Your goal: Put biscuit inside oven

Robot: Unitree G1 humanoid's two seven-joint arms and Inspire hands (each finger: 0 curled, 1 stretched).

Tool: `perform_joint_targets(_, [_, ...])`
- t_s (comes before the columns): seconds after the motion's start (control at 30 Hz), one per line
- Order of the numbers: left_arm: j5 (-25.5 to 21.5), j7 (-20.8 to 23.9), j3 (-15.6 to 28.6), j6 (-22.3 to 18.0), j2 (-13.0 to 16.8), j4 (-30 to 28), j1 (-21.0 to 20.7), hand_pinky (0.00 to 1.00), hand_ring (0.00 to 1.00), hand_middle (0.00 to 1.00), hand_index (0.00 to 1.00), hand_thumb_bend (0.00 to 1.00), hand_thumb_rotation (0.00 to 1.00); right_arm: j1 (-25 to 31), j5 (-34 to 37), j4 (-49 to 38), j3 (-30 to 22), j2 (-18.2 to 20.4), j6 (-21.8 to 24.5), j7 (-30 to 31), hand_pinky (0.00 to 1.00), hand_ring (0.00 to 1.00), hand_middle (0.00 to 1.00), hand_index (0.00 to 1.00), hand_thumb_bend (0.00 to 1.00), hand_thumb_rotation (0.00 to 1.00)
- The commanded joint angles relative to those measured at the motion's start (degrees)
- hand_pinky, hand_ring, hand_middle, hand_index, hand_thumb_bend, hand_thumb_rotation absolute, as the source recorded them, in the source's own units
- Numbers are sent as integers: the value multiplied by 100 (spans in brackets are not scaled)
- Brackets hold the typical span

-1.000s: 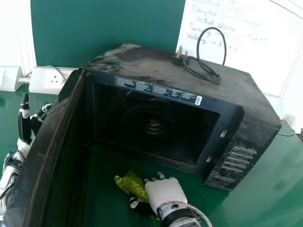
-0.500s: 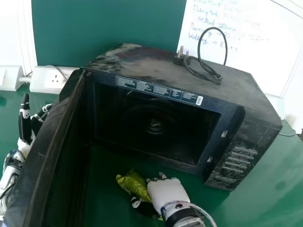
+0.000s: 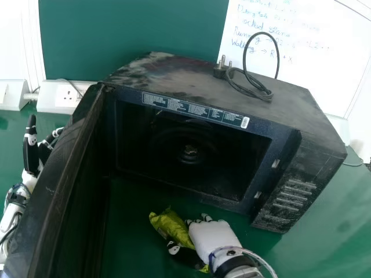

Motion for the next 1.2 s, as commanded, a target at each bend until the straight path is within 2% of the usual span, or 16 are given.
perform_joint_targets(0.0, [11,-16,-5,-27,-23,32,38,26,33,41,49,52,7,33,98,-120,-73,-23,-5,28,16,25,47,49,53,0])
perform_joint_targets(0.07, [23,51,-9,4,-33,-10,45,26,33,41,49,52,7,8,136,-164,-122,-41,-14,44,20,31,48,49,53,0])
perform_joint_targets(0.3, [35,9,-11,-24,-13,23,38,26,33,41,49,52,7,-140,203,-264,-284,0,39,8,9,17,47,49,53,0])
perform_joint_targets(0.73, [-3,-68,16,-18,6,36,55,26,33,41,49,52,7,-573,188,-210,-495,230,298,-27,10,18,47,49,53,0])
perform_joint_targets(0.97, [25,-41,18,-12,8,40,53,26,33,41,49,52,7,-934,85,-23,-526,213,374,-57,6,14,47,49,53,0])
perform_joint_targets(1.1, [-18,-91,28,5,12,67,38,26,33,41,49,52,7,-1065,208,64,-557,252,457,-203,9,17,47,48,53,0])
perform_joint_targets(1.13, [-32,-97,32,11,9,70,37,26,33,41,49,52,7,-1094,234,84,-558,224,444,-243,10,18,43,48,52,0])
perform_joint_targets(1.17, [-43,-121,36,5,12,82,35,26,33,41,49,52,7,-1129,244,105,-557,204,437,-268,11,18,45,48,53,0])
